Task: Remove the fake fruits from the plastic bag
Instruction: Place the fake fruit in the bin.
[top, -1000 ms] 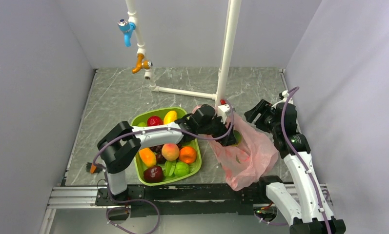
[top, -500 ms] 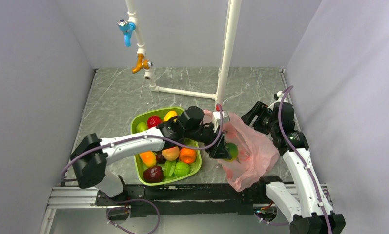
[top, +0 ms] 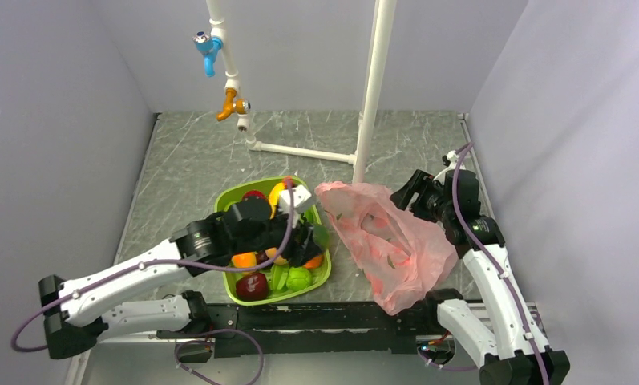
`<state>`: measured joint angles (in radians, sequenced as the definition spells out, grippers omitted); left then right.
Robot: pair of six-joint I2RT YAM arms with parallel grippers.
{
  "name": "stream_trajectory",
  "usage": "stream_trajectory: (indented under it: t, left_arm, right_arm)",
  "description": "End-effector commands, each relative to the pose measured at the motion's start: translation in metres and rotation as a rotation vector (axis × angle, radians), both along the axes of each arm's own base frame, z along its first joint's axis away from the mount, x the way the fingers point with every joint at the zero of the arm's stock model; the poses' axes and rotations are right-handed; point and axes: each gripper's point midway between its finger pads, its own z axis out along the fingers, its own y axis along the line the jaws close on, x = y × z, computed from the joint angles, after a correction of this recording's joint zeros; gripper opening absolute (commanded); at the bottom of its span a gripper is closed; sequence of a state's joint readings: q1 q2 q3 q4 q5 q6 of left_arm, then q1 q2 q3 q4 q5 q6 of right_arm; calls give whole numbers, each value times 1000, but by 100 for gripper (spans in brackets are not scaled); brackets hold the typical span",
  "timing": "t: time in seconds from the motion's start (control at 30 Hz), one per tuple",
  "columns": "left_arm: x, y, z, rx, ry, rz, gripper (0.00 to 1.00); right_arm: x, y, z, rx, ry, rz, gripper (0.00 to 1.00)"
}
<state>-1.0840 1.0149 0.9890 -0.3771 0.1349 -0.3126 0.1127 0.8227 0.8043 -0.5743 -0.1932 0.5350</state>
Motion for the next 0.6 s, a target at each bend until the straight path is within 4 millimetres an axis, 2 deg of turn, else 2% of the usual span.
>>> stream_trajectory:
  t: [0.0, 0.17, 0.23, 0.37, 0.43, 0.53, 0.57]
  left_arm:
    - [42, 85, -49, 223, -26, 428, 48]
    - [53, 134, -70, 245, -33, 674, 52]
    - [56, 147, -76, 248, -45, 738, 52]
    - [62, 156, -83, 250, -73, 796, 53]
    - [65, 159, -89, 268, -80, 821, 53]
    - [68, 166, -99, 312, -77, 868, 53]
    - [68, 169, -104, 330, -76, 877, 54]
  right_arm:
    - [7, 7, 18, 2, -76, 39, 72]
    - [5, 17, 14, 11, -81, 89, 73]
    - [4, 17, 12, 13, -76, 90, 75]
    - [3, 15, 16, 8, -89, 82, 81]
    - [2, 15, 17, 9, -90, 78, 86]
    - [1, 12, 17, -2, -90, 61, 99]
    - [1, 11, 17, -6, -91, 56, 99]
